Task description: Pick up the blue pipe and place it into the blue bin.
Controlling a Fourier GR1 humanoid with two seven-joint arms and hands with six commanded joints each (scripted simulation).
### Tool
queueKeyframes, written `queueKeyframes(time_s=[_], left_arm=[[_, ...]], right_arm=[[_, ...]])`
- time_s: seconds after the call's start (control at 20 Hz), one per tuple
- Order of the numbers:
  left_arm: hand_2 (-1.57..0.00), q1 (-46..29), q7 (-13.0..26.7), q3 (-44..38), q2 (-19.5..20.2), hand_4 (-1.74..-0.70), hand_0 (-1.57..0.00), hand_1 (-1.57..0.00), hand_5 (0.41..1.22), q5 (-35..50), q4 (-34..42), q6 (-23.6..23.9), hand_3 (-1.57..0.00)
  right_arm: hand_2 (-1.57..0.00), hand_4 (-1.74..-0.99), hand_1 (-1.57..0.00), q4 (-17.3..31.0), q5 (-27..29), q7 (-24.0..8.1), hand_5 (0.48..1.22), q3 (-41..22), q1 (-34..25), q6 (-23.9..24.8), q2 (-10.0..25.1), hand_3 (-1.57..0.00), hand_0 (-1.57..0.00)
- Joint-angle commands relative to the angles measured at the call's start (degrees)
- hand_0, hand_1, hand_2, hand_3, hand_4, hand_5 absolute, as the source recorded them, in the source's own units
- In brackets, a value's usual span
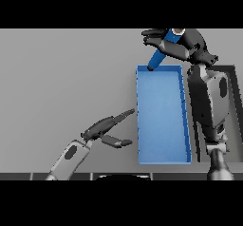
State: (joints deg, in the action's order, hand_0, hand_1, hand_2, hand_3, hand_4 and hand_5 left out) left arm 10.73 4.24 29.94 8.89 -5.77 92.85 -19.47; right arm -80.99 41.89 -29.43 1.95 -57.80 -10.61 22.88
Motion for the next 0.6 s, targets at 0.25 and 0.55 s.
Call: queueKeyframes(time_s=[0.25,0.55], left_arm=[[0.0,0.7,1.8,-0.5,-0.5,-0.89,0.0,0.0,0.478,0.4,-0.3,0.2,0.0],[0.0,0.3,0.4,-0.4,-0.2,-0.88,0.0,0.0,0.463,0.3,-0.1,0.1,0.0]], right_arm=[[-1.57,-1.74,-1.57,3.0,-5.4,-2.1,1.121,-0.3,11.9,0.5,-0.2,-1.57,-1.57],[-1.57,-1.741,-1.57,3.0,-5.8,-5.5,1.122,-6.7,22.5,6.0,1.2,-1.57,-1.57]])
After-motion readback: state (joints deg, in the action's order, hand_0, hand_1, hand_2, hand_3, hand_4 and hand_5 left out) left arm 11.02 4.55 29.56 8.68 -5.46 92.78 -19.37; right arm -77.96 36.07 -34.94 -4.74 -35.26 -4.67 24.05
